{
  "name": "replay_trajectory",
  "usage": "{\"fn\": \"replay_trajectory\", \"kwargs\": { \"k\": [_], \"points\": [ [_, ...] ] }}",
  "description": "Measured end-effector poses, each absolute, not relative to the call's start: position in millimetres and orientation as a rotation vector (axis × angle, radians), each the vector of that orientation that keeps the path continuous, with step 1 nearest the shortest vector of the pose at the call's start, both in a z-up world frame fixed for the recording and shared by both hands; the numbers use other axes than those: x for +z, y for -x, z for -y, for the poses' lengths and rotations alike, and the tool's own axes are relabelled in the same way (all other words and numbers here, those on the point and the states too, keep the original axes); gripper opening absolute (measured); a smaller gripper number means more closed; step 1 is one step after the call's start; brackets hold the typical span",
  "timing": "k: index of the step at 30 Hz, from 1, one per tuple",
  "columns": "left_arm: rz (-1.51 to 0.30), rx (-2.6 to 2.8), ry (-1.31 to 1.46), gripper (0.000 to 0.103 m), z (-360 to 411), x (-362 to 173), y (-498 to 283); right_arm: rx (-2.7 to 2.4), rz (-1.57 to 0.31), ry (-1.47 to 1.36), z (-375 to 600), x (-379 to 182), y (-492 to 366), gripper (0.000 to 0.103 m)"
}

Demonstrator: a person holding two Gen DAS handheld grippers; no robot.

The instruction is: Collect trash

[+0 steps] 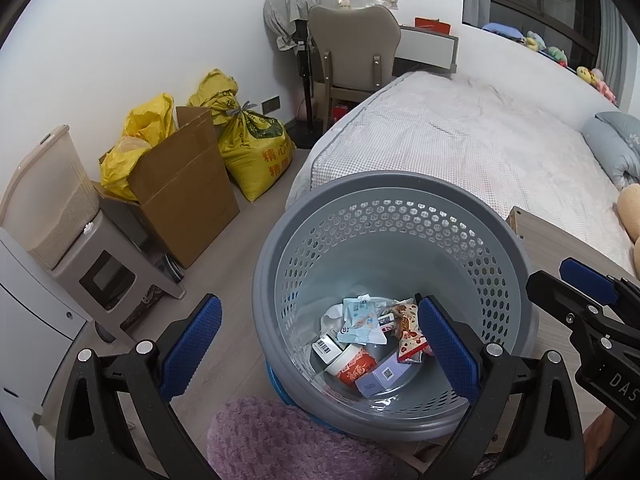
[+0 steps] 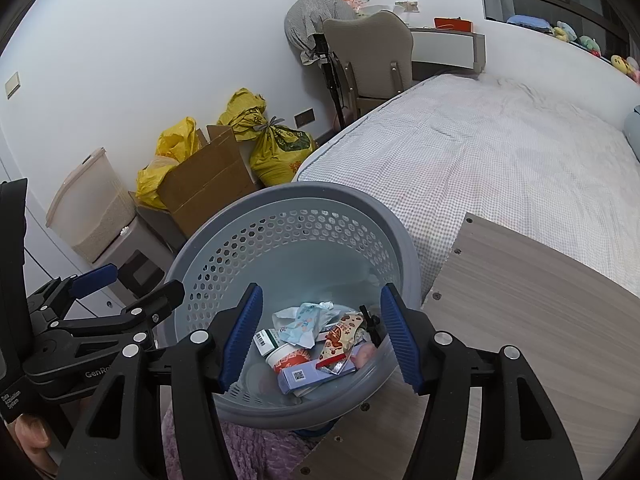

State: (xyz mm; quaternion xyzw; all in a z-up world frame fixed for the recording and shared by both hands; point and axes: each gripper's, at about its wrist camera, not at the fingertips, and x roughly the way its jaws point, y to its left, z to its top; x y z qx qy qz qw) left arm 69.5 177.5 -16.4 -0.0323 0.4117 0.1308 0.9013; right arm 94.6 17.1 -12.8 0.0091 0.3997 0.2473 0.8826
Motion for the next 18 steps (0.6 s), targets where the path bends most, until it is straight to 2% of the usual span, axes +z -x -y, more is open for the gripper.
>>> {"fn": "replay_trajectory", "kwargs": {
  "k": [18],
  "points": [
    [-0.868,0.278,0.077,0.097,-178.1,-17.9,-72.2,0.516,-0.835,-0.021,-15.0,-13.6,-95.3,0.059]
  ]
}}
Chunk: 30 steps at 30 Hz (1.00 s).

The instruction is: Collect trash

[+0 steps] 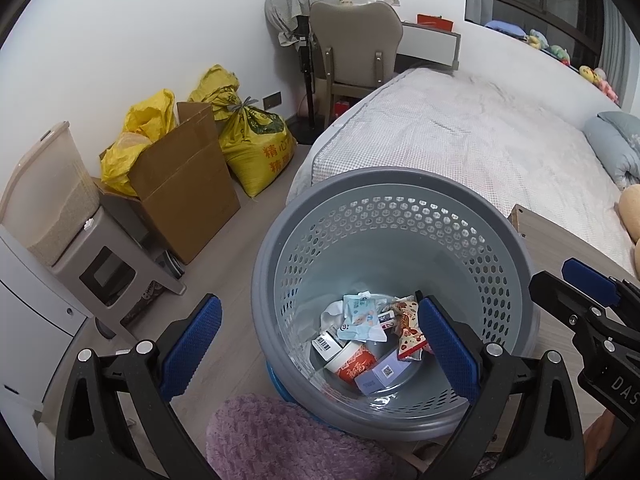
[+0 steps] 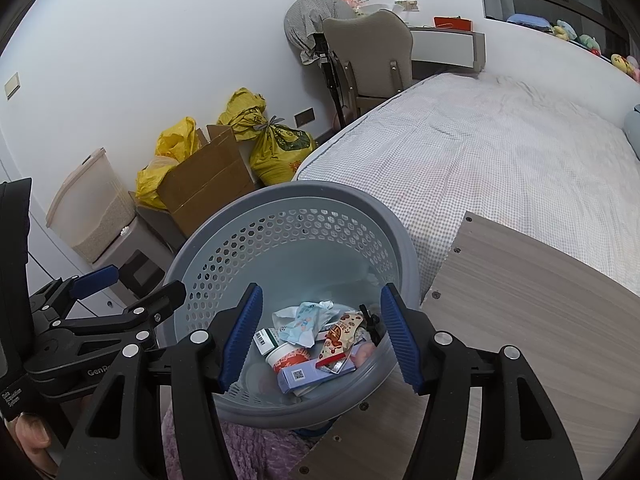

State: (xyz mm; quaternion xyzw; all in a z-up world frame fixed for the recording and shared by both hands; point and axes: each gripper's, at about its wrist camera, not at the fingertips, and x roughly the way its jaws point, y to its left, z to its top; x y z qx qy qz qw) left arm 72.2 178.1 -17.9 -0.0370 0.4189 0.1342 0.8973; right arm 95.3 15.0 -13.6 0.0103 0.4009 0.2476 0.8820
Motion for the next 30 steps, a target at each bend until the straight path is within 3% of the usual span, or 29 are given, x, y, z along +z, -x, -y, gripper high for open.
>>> {"fn": "replay_trajectory", "kwargs": {
  "k": [30],
  "points": [
    [-0.866,0.284,0.089,0.097,-181.5,-16.5,-69.3,0.52,-0.827,-0.012,-15.9,-8.9,-91.3,0.059]
  ]
}}
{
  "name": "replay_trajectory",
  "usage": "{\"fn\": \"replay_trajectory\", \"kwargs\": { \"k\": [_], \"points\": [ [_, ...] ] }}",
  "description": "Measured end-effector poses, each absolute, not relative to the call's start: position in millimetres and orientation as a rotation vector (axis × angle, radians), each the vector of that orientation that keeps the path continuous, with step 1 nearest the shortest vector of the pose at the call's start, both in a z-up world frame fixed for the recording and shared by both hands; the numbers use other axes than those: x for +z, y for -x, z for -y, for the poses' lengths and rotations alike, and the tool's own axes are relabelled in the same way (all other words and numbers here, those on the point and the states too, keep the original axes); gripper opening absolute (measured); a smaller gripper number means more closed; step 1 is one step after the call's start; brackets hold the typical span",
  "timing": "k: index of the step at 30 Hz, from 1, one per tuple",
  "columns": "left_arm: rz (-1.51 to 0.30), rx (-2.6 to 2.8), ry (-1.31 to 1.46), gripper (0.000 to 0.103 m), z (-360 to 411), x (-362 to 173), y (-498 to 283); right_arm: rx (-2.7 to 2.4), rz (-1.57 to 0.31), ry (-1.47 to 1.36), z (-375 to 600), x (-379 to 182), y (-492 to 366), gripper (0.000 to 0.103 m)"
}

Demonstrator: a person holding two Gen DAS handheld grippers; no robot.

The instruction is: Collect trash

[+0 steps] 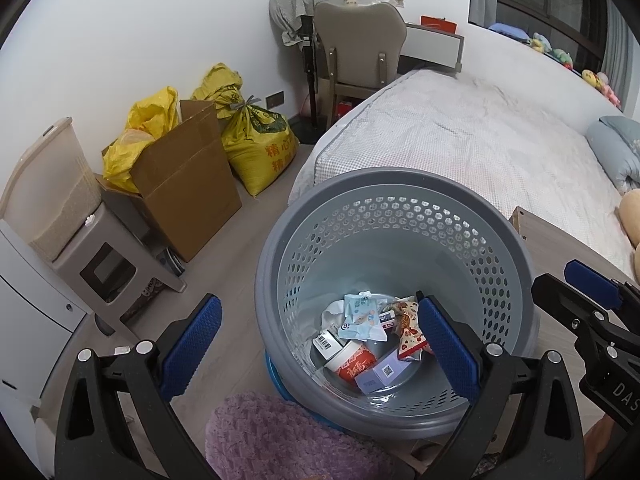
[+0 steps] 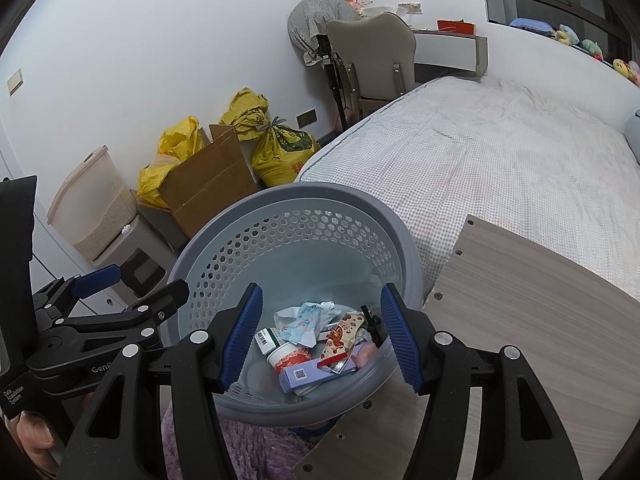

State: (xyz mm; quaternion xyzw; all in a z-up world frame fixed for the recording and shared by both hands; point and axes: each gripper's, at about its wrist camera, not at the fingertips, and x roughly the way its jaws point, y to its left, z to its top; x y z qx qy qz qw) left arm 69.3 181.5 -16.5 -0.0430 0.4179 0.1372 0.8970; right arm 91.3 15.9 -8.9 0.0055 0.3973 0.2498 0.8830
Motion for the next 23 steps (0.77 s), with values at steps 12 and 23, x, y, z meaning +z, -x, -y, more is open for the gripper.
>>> {"fn": "replay_trajectory", "kwargs": {
  "k": [12,23],
  "points": [
    [-0.861,0.283,0.089,0.097,-179.2,-15.9,-69.9,0.524,-0.825,-0.008,-17.4,-7.5,-90.0,0.059],
    [-0.858,0.283,0.086,0.097,-177.1,-13.6,-70.5,0.524,-0.825,-0.007,-17.7,-7.6,-89.8,0.059]
  ]
}}
